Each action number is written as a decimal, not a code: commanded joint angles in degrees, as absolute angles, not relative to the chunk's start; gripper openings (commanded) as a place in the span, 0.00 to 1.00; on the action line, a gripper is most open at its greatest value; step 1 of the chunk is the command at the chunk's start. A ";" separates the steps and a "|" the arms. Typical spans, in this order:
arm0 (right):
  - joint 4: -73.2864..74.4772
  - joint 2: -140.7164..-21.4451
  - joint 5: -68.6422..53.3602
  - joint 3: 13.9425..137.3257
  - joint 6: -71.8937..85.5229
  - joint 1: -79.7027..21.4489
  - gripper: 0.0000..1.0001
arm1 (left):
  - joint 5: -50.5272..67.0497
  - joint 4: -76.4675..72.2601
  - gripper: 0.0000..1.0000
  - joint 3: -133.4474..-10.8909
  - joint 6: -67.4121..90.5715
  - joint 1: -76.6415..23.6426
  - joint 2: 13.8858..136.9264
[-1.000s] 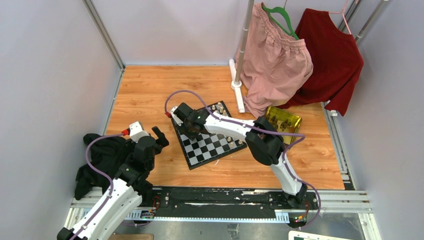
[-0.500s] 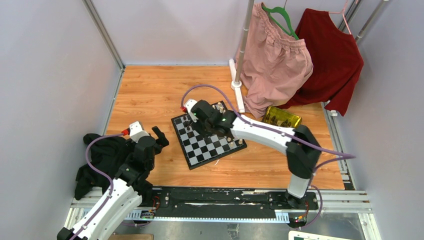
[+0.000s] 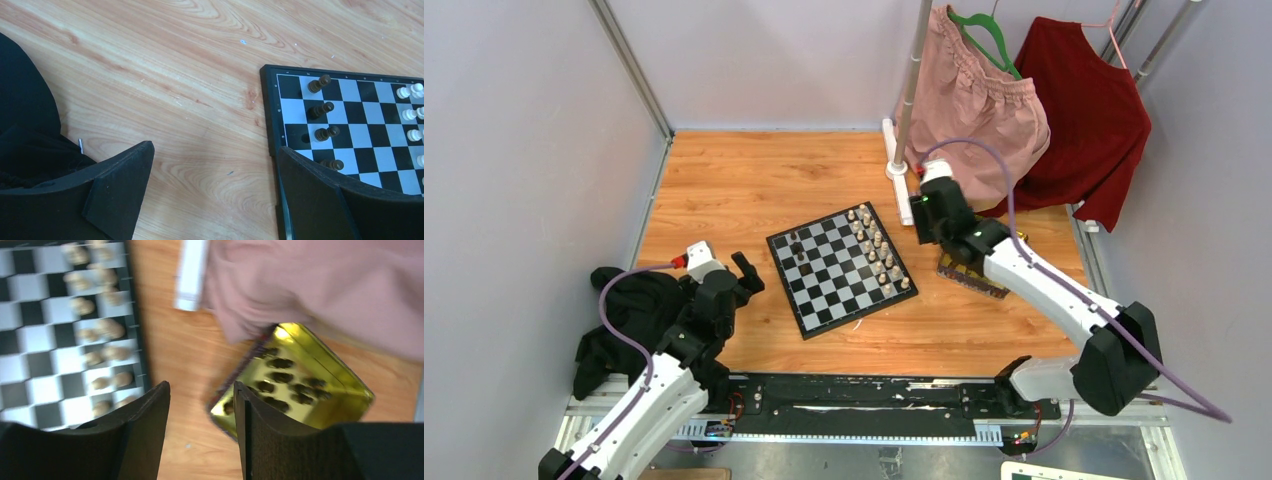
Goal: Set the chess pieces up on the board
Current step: Pick up the chess piece from the storage box.
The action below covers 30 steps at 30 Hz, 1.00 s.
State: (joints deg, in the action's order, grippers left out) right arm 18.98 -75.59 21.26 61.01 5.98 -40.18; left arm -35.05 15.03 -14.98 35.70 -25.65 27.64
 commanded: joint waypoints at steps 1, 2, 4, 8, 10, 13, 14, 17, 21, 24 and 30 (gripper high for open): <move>16.41 -73.80 23.04 57.49 11.31 -29.01 0.54 | -34.64 12.55 1.00 -14.46 34.79 -26.02 28.91; 16.36 -74.20 22.73 57.35 11.80 -26.81 0.54 | -34.54 12.51 1.00 -14.50 34.69 -26.02 29.18; 16.35 -75.85 21.49 57.56 12.64 -22.52 0.54 | -34.27 12.41 1.00 -14.62 34.61 -26.02 29.40; 16.09 -80.35 17.40 58.83 13.26 -16.88 0.54 | -33.63 12.22 1.00 -14.52 34.20 -26.02 29.28; 16.08 -82.25 16.16 59.66 13.14 -15.68 0.53 | -33.41 12.15 1.00 -14.40 34.13 -26.02 29.05; 16.00 -84.98 14.99 60.97 12.97 -14.50 0.53 | -33.20 12.09 1.00 -14.33 33.95 -26.02 29.04; 16.00 -85.85 14.39 61.40 12.97 -14.05 0.53 | -33.21 12.04 1.00 -14.33 33.96 -26.02 29.10; 15.74 -87.71 11.58 62.46 12.91 -12.92 0.52 | -33.11 11.86 1.00 -14.28 33.91 -26.02 29.32; 15.51 -89.62 10.68 63.38 12.66 -12.13 0.52 | -32.87 11.51 1.00 -14.41 33.81 -26.02 29.81; 15.19 -90.72 9.66 63.70 12.55 -11.30 0.51 | -32.71 11.32 1.00 -14.41 33.66 -26.02 29.96; 14.82 -92.78 7.86 63.86 12.83 -10.59 0.48 | -32.49 10.99 1.00 -14.31 33.59 -26.02 30.04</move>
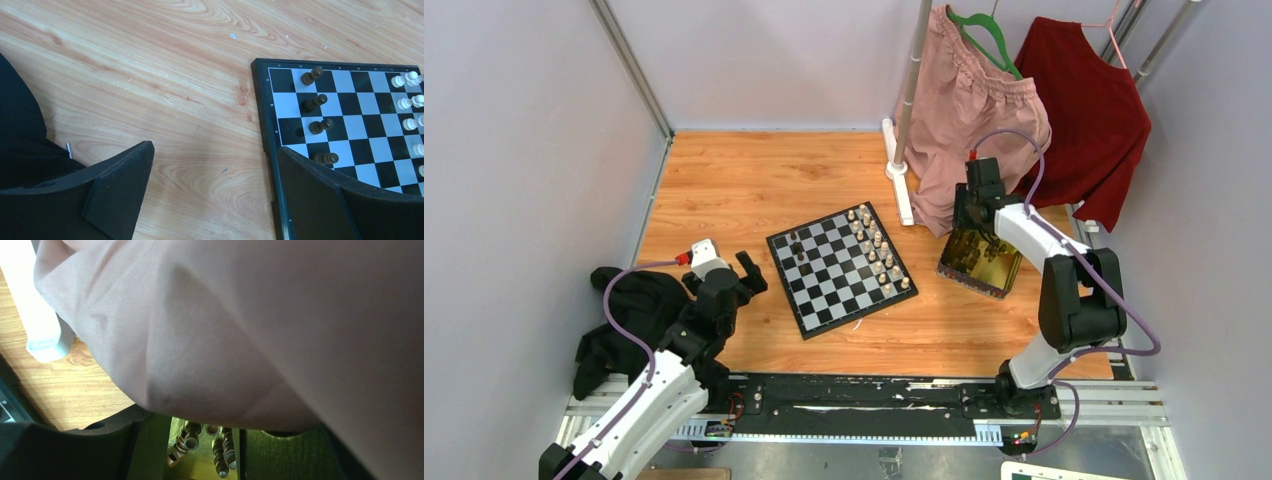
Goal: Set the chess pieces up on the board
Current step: Pick up the chess piece from the storage box.
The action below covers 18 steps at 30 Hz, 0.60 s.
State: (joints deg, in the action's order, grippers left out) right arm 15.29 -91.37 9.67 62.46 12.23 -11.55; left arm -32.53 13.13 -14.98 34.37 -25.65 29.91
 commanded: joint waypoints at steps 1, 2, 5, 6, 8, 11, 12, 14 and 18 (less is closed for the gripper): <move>14.71 -92.87 7.70 63.71 12.83 -10.52 0.48 | -32.47 10.99 1.00 -14.29 33.53 -26.02 30.01; 14.59 -93.03 7.65 63.53 12.99 -10.55 0.47 | -32.44 10.99 1.00 -14.26 33.49 -26.02 30.05; 14.07 -93.34 7.40 62.98 13.12 -10.51 0.47 | -32.32 10.99 1.00 -14.30 33.49 -26.02 30.04; 14.00 -93.41 7.38 62.94 13.11 -10.53 0.46 | -32.34 10.94 1.00 -14.25 33.49 -26.02 30.06; 13.93 -93.74 7.47 62.93 13.15 -10.46 0.46 | -32.34 10.94 1.00 -14.30 33.45 -26.02 30.01; 13.65 -93.99 7.60 62.64 13.18 -10.33 0.45 | -32.24 10.86 1.00 -14.20 33.42 -26.02 30.06; 13.54 -94.04 7.50 62.46 13.21 -10.19 0.44 | -32.22 10.79 1.00 -14.17 33.45 -26.02 30.05; 13.18 -94.01 7.36 62.05 13.43 -9.96 0.42 | -32.23 10.74 1.00 -14.17 33.42 -26.02 30.12; 12.72 -94.17 6.91 61.53 13.49 -9.71 0.39 | -32.09 10.42 1.00 -14.19 33.31 -26.02 30.58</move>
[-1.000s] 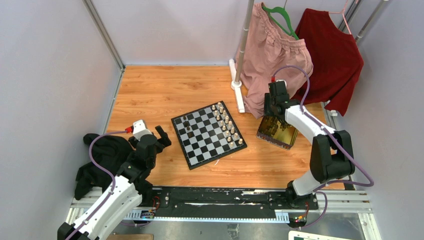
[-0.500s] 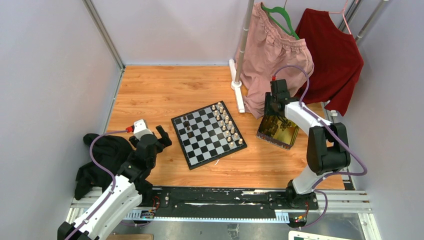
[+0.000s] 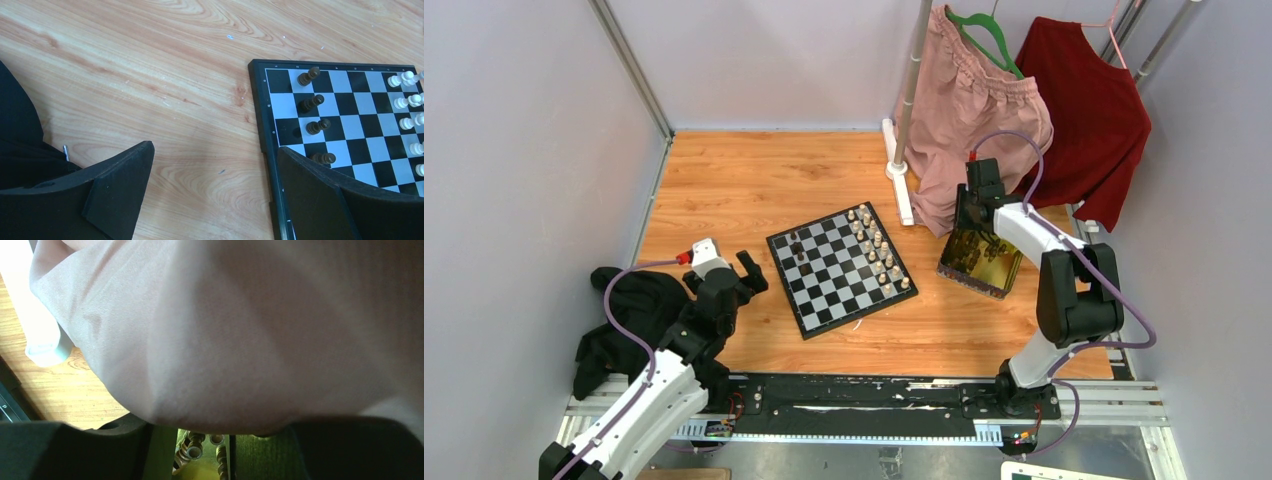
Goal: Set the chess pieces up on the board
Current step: Pick up the chess piece from the storage box.
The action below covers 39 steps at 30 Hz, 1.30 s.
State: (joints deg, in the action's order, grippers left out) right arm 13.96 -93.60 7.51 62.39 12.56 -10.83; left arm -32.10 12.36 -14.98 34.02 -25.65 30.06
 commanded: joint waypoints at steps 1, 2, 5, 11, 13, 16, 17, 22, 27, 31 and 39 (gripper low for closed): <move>12.74 -94.33 6.86 61.52 13.45 -9.60 0.39 | -32.07 10.38 1.00 -14.29 33.31 -26.02 30.78; 12.73 -94.43 6.78 61.52 13.49 -9.50 0.38 | -32.08 10.31 1.00 -14.24 33.31 -26.02 30.83; 12.57 -94.85 6.51 61.52 13.60 -9.42 0.38 | -32.00 10.20 1.00 -14.28 33.27 -26.02 31.10; 12.13 -95.83 5.58 61.44 13.87 -9.38 0.33 | -31.94 10.11 1.00 -14.30 33.25 -26.02 31.09; 12.05 -96.19 5.19 61.39 14.10 -9.40 0.32 | -31.90 10.03 1.00 -14.29 33.26 -26.02 31.11; 11.83 -96.50 4.50 61.26 14.28 -9.38 0.31 | -31.84 9.89 1.00 -14.23 33.23 -26.02 31.15; 11.86 -96.56 4.34 61.18 14.33 -9.46 0.31 | -31.78 9.85 1.00 -14.22 33.27 -26.02 31.19; 11.63 -96.81 3.70 60.52 14.60 -9.55 0.31 | -31.65 9.76 1.00 -14.18 33.14 -26.02 31.33; 11.45 -96.74 3.69 60.00 14.71 -9.80 0.28 | -31.54 9.75 1.00 -14.24 33.14 -26.02 31.27; 12.05 -96.77 3.84 60.27 14.60 -10.01 0.17 | -31.55 9.76 1.00 -14.20 33.16 -26.02 31.12; 13.62 -94.98 6.24 60.99 14.31 -10.59 0.00 | -31.66 9.85 1.00 -13.96 33.18 -26.02 30.55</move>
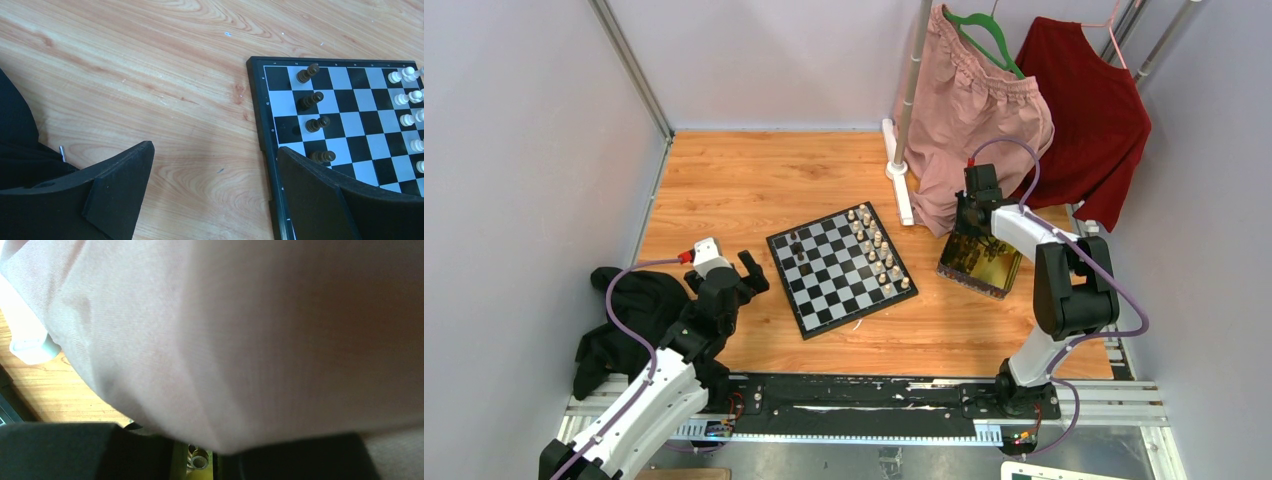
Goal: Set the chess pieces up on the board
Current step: Pick up the chess piece from the storage box, then place the chess piece on the chessboard.
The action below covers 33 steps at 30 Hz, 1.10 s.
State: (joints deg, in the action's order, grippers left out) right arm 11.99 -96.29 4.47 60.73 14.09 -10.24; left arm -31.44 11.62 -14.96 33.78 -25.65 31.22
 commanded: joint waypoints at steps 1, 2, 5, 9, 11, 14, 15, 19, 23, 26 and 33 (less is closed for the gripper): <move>13.81 -94.48 6.59 61.00 14.27 -10.56 0.00 | -31.69 9.84 1.00 -13.97 33.14 -26.02 30.48; 14.00 -93.95 6.90 61.12 14.21 -10.58 0.00 | -31.72 9.88 1.00 -13.91 33.19 -26.02 30.50; 14.63 -92.33 7.83 61.43 13.91 -10.56 0.00 | -31.77 9.84 1.00 -13.78 33.14 -26.02 30.20; 15.31 -90.26 8.67 61.53 13.65 -10.55 0.00 | -31.93 9.92 1.00 -13.65 33.22 -26.02 29.64; 15.69 -89.30 8.94 61.48 13.43 -10.56 0.00 | -32.06 10.14 1.00 -13.61 33.24 -26.02 29.33; 15.90 -87.82 8.65 61.21 13.37 -10.59 0.00 | -32.11 10.44 1.00 -13.48 33.33 -26.02 28.71; 16.09 -87.29 8.57 61.06 13.27 -10.73 0.00 | -32.23 10.50 1.00 -13.42 33.36 -26.02 28.47; 16.87 -84.08 8.54 61.16 12.34 -13.22 0.00 | -32.47 10.83 1.00 -13.31 33.45 -26.02 27.80; 18.58 -81.66 8.56 62.83 10.78 -18.28 0.00 | -32.93 11.46 1.00 -13.12 33.71 -26.02 26.55; 20.38 -81.30 9.30 65.12 9.77 -23.56 0.00 | -33.34 12.04 1.00 -12.78 33.98 -26.02 25.14; 21.53 -84.24 10.55 69.56 8.96 -36.18 0.00 | -34.99 14.31 1.00 -12.35 35.07 -26.02 21.62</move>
State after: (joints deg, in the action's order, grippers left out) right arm 19.20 -82.52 8.75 66.37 10.46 -30.30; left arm -32.75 12.99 -13.15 34.15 -25.65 23.70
